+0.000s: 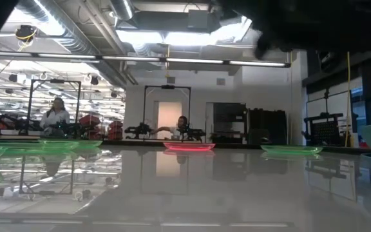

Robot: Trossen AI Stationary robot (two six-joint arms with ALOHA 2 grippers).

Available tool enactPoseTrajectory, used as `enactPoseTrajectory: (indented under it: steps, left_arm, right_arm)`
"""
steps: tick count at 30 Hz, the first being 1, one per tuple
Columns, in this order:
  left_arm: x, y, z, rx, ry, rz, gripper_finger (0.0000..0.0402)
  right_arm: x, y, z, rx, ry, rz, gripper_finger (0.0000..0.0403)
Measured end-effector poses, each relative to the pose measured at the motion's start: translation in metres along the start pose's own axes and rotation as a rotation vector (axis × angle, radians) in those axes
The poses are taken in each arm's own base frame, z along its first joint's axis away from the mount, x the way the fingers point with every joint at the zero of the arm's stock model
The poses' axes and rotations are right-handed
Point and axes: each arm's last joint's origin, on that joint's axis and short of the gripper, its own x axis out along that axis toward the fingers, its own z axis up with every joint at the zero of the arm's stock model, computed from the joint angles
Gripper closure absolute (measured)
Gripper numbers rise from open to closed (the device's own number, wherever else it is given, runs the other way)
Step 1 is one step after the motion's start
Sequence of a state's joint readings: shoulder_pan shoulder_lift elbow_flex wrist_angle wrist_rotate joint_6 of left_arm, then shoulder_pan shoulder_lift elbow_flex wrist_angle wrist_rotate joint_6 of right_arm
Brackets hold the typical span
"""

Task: Stack plastic plates
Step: Stack the light green plate on top of the brown plate

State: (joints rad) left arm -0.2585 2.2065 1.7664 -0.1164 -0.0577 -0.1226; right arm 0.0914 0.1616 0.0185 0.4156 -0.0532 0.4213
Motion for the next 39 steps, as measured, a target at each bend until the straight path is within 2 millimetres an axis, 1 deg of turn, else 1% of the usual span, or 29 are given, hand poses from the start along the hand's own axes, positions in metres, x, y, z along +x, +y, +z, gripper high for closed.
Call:
enactPoseTrajectory:
  steps: [2,4,8,11,14,17,20,22,24,26,28,32,35,37,39]
  left_arm:
    - [-0.018,-0.004,0.003,0.008,0.084,0.033,0.0292]
    - [-0.04,-0.008,0.008,0.006,0.161,0.062,0.0292]
    - [-0.092,-0.019,0.026,-0.056,0.207,0.073,0.0292]
    - [-0.127,-0.028,0.03,-0.146,0.262,0.126,0.0292]
    - [-0.164,-0.032,0.031,-0.25,0.328,0.197,0.0292]
    - [-0.199,-0.032,0.025,-0.383,0.423,0.286,0.0291]
    - [-0.218,-0.037,0.012,-0.513,0.549,0.384,0.0291]
    - [-0.225,-0.043,0.004,-0.566,0.603,0.452,0.0291]
    - [-0.226,-0.049,-0.004,-0.589,0.619,0.491,0.0291]
    - [-0.217,-0.051,-0.013,-0.612,0.632,0.513,0.0291]
    - [-0.204,-0.052,-0.026,-0.651,0.67,0.514,0.0291]
    - [-0.185,-0.049,-0.057,-0.784,0.843,0.485,0.0291]
    - [-0.172,-0.046,-0.083,-0.838,0.934,0.512,0.0291]
    - [-0.166,-0.043,-0.095,-0.874,0.932,0.53,0.0291]
    - [-0.158,-0.04,-0.104,-0.919,0.906,0.511,0.0291]
  right_arm:
    - [0.0,0.0,0.0,0.0,-0.001,0.0,0.0233]
    - [0.0,0.0,0.0,0.0,0.0,0.0,0.0233]
    - [0.0,0.0,-0.001,0.001,0.006,-0.003,0.0233]
    - [0.0,0.0,-0.001,0.019,0.008,-0.001,0.0233]
    - [0.0,0.0,-0.001,0.025,0.01,0.0,0.0233]
    - [0.0,0.0,-0.001,0.025,0.021,0.021,0.0233]
    - [0.0,0.001,-0.002,0.026,0.039,0.052,0.0233]
    - [0.0,0.001,-0.002,0.026,0.042,0.058,0.0233]
    - [0.0,0.001,-0.002,0.025,0.037,0.049,0.0233]
    - [0.0,0.001,-0.001,0.022,0.029,0.04,0.0233]
    - [0.0,0.001,-0.001,0.021,0.025,0.036,0.0233]
    - [0.0,0.001,-0.001,0.021,0.025,0.037,0.0233]
    - [0.0,0.001,-0.001,0.019,0.021,0.029,0.0233]
    - [0.0,0.001,-0.001,0.015,0.02,0.028,0.0233]
    - [0.0,0.001,-0.001,0.012,0.019,0.028,0.0233]
